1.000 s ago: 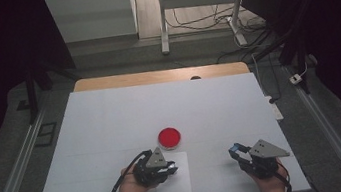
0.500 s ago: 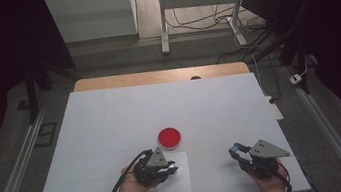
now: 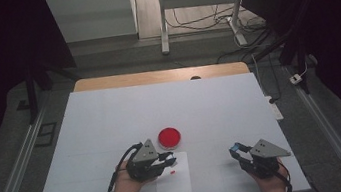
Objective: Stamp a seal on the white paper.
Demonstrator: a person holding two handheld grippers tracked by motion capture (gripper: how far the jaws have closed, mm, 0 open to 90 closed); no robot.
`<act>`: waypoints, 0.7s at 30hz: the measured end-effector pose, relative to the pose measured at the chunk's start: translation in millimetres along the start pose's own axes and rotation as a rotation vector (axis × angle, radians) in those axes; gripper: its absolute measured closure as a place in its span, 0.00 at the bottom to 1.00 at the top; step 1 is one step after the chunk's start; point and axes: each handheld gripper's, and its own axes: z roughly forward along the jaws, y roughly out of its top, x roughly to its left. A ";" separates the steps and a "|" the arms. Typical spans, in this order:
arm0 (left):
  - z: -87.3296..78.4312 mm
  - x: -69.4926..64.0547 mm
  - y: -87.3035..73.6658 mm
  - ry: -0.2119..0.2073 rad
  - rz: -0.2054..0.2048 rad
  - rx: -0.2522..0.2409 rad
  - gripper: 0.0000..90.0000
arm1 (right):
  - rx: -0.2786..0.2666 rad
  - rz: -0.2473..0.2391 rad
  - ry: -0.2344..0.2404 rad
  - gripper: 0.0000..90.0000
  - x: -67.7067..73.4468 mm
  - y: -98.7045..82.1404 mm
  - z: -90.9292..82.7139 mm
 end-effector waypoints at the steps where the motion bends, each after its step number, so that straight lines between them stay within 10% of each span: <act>1: -1.2 0.7 0.2 -0.003 -0.009 -0.005 0.84 | 0.000 0.000 0.000 0.72 0.1 0.0 -0.1; 21: -26.9 11.1 -1.2 0.006 -0.133 -0.102 0.84 | 0.002 -0.008 0.002 0.72 1.5 1.0 0.9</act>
